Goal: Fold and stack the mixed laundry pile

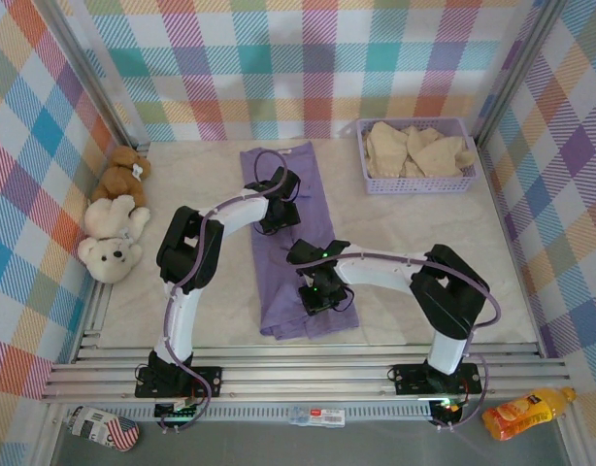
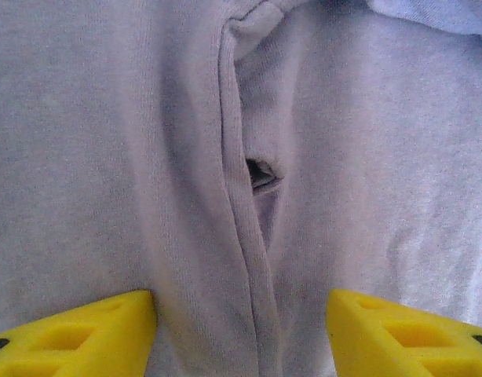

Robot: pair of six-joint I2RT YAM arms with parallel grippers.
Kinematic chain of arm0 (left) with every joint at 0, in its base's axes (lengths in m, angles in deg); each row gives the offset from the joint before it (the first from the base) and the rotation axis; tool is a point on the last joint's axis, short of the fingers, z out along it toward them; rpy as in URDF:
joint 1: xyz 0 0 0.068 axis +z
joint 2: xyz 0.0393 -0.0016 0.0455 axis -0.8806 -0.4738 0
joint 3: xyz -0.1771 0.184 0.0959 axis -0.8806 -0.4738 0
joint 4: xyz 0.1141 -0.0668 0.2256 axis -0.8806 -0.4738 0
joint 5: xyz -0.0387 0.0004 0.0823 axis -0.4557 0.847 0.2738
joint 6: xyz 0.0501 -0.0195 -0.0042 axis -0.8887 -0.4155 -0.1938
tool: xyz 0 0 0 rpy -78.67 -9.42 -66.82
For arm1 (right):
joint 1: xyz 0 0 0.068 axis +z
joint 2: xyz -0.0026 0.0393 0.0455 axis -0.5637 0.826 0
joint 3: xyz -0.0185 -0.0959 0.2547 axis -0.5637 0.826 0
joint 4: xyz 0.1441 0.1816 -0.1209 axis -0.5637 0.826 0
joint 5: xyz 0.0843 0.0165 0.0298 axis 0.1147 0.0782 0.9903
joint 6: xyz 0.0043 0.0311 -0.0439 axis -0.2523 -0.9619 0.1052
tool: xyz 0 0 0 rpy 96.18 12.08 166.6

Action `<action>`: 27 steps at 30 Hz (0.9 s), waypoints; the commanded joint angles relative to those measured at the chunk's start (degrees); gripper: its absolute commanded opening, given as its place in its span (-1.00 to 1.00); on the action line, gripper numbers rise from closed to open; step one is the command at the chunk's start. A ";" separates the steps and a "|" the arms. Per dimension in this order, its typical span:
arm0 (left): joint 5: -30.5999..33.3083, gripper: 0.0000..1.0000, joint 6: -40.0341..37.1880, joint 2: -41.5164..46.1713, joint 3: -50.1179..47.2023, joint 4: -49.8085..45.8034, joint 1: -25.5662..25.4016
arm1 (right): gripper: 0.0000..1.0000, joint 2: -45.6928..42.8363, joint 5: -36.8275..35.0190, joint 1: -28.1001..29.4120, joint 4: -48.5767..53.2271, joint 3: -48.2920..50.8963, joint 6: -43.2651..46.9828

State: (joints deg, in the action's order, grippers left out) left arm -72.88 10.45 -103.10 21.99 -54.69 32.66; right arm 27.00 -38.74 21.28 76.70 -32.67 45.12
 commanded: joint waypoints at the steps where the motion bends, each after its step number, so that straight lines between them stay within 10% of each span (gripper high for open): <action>1: -1.37 0.20 0.98 -2.71 -1.01 -2.94 0.54 | -0.85 -1.08 0.53 0.10 -0.15 -2.58 -0.27; 12: -1.10 0.21 0.07 -7.90 6.60 -5.69 0.94 | -1.00 -16.93 26.23 2.40 5.09 7.50 -4.27; 17: -1.43 0.23 -0.86 -9.02 9.55 -6.67 1.02 | -1.00 -14.46 24.29 2.27 3.16 11.23 -6.05; 23: -3.40 0.44 -2.31 -8.39 11.08 -8.21 0.91 | -0.32 -13.28 7.34 -0.36 12.34 6.03 -7.18; 27: -5.38 0.97 -4.02 -5.65 14.26 -12.54 0.84 | 0.12 -17.48 3.17 -1.97 12.01 5.01 -7.62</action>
State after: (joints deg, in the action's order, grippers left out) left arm -76.24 8.43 -108.95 33.97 -61.67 32.90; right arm 13.36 -30.59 20.26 85.36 -25.77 38.48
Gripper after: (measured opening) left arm 0.908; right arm 0.547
